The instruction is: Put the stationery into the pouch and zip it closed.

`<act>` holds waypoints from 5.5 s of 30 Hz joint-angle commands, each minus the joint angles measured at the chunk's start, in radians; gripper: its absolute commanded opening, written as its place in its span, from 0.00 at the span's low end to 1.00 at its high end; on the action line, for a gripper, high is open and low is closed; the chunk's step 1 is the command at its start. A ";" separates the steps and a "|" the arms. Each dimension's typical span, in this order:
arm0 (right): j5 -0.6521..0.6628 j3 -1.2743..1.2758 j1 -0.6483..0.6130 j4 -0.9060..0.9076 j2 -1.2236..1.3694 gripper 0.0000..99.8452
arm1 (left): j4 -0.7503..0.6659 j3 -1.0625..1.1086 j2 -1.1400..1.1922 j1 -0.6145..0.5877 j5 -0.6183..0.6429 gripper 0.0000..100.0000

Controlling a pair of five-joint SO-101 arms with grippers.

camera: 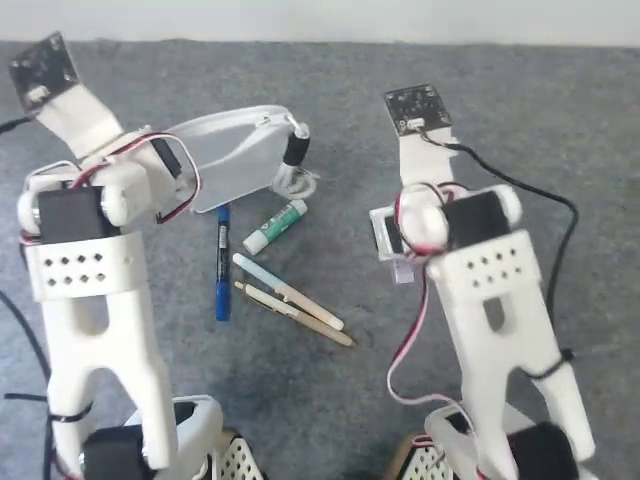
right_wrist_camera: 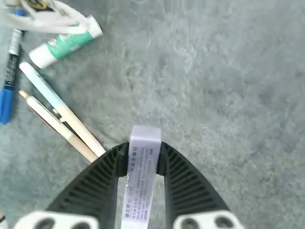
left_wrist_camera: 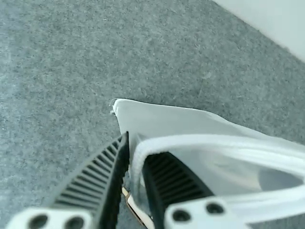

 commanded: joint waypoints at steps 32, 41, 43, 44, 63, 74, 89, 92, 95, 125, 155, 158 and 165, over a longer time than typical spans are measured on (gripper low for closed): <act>-0.212 -0.249 -0.341 -0.125 -0.254 0.01 | 0.009 -0.024 -0.008 -0.003 0.011 0.01; -0.238 -0.247 -0.375 -0.189 -0.263 0.01 | 0.009 -0.024 -0.006 -0.003 0.011 0.01; -0.238 -0.247 -0.374 -0.188 -0.263 0.01 | 0.006 -0.024 -0.008 -0.003 0.011 0.01; -0.236 -0.247 -0.374 -0.188 -0.263 0.01 | 0.003 -0.024 -0.011 -0.003 0.011 0.01; -0.236 -0.163 -0.288 -0.282 -0.315 0.01 | -0.049 -0.027 -0.006 0.161 -0.138 0.01; -0.241 0.187 -0.268 -0.711 -0.455 0.01 | -0.048 -0.024 -0.005 0.163 -0.150 0.01; -0.241 0.385 -0.272 -1.006 -0.486 0.01 | -0.048 -0.022 -0.005 0.163 -0.149 0.01; -0.241 0.385 -0.272 -1.032 -0.484 0.01 | -0.048 -0.022 -0.005 0.163 -0.149 0.01; -0.241 0.385 -0.272 -1.063 -0.479 0.01 | -0.048 -0.022 -0.005 0.161 -0.149 0.01; -0.175 0.618 -0.266 -1.601 -0.361 0.01 | -0.051 -0.008 -0.005 0.158 -0.149 0.01; -0.141 0.618 -0.271 -1.620 -0.216 0.01 | -0.049 -0.008 -0.005 0.160 -0.149 0.01; -0.103 0.621 -0.272 -1.620 -0.208 0.01 | -0.049 -0.008 -0.005 0.158 -0.149 0.01; -0.037 0.641 -0.274 -1.615 -0.203 0.01 | -0.049 -0.008 -0.005 0.160 -0.149 0.01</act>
